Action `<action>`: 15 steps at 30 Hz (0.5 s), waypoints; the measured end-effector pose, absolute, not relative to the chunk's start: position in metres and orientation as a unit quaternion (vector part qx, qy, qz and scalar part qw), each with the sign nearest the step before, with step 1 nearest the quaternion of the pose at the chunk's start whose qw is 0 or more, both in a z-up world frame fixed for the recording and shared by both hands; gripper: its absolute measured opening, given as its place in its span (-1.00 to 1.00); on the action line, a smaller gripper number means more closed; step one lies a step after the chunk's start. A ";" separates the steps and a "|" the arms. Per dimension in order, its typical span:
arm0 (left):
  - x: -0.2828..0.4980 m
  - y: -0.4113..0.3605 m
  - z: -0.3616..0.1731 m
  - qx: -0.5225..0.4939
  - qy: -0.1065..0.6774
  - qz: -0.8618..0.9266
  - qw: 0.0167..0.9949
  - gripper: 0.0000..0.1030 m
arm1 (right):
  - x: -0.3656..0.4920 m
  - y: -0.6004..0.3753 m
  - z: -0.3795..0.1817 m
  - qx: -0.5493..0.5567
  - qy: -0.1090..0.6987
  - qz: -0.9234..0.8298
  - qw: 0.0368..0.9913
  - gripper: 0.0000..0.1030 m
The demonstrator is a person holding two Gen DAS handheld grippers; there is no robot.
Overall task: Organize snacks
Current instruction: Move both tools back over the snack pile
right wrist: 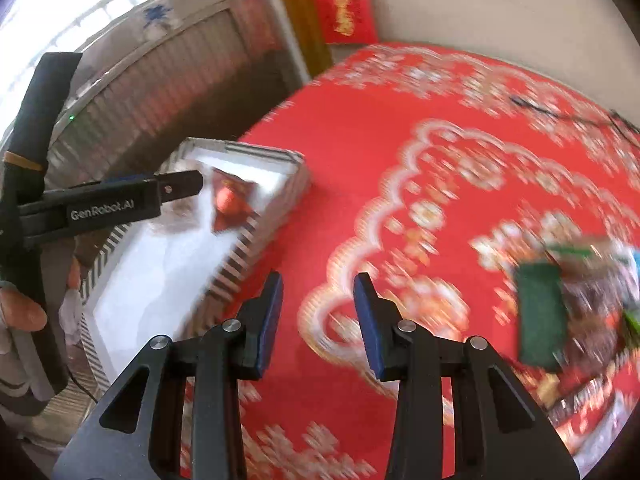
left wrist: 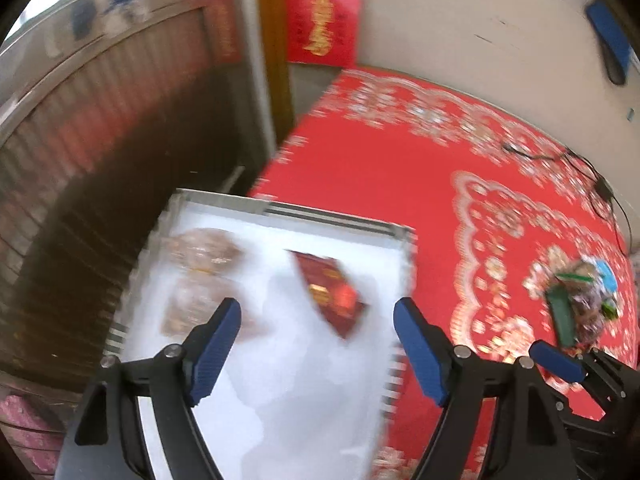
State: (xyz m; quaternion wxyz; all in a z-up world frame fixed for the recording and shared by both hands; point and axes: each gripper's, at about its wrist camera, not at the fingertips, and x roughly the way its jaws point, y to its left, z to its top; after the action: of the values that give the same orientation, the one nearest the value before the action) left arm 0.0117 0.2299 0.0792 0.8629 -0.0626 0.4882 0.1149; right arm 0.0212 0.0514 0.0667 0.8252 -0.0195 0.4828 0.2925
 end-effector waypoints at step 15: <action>0.027 0.089 0.060 -0.017 0.516 0.010 0.856 0.57 | -0.005 -0.098 0.053 0.027 0.512 0.185 0.838 -0.29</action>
State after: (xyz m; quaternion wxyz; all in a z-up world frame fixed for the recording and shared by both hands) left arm 0.0268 0.0890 0.0600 0.8563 -0.0168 0.5161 0.0101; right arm -0.0054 -0.0982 0.0530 0.8385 0.0275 0.5117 0.1853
